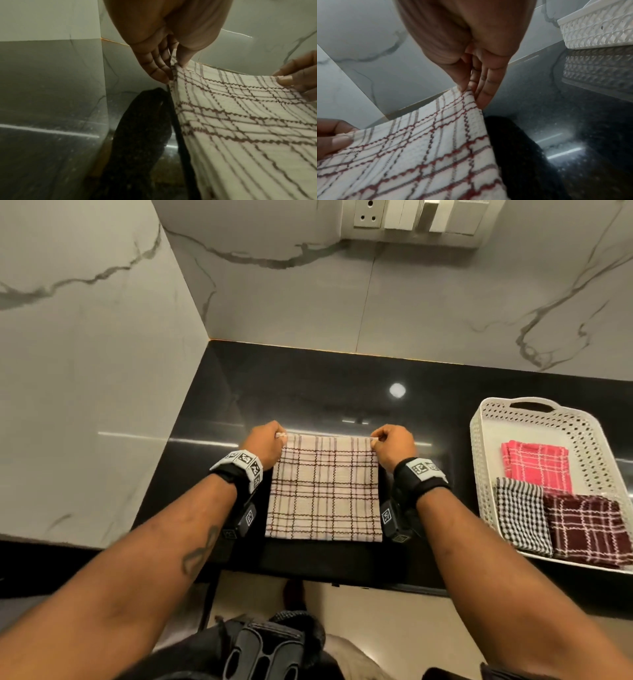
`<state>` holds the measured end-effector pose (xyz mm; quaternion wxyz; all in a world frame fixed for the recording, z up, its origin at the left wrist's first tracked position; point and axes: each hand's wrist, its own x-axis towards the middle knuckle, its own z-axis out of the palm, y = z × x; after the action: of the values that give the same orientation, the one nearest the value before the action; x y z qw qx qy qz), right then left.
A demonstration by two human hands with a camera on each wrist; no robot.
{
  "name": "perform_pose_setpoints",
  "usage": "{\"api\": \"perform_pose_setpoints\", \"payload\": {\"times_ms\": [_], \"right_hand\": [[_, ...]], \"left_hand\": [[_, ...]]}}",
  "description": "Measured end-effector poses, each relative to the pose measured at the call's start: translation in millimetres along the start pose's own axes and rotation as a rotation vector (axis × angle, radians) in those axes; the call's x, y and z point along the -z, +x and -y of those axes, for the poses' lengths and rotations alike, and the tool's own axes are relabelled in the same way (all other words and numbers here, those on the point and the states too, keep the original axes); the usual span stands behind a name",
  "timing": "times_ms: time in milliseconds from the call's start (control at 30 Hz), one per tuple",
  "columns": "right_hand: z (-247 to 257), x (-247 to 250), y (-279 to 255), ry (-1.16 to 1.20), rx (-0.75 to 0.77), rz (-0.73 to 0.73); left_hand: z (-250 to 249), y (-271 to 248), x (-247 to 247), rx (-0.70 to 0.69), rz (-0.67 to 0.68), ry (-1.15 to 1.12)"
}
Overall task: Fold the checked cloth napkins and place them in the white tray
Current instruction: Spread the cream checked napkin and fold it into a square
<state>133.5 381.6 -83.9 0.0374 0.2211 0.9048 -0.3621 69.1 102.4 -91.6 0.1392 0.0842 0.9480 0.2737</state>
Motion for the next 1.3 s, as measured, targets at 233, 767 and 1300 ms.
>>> {"api": "perform_pose_setpoints", "payload": {"times_ms": [233,767,1300], "right_hand": [[-7,-21,16,-0.087,-0.095,0.054],[7,-15,13,-0.108,-0.123,0.032],[51,-54,-15,-0.441,0.238,0.151]], "left_hand": [[20,21,-14,-0.002,0.003,0.062],[-3,32,-1,-0.053,0.019,0.022],[-34,5,-18,-0.553,0.077,0.475]]}}
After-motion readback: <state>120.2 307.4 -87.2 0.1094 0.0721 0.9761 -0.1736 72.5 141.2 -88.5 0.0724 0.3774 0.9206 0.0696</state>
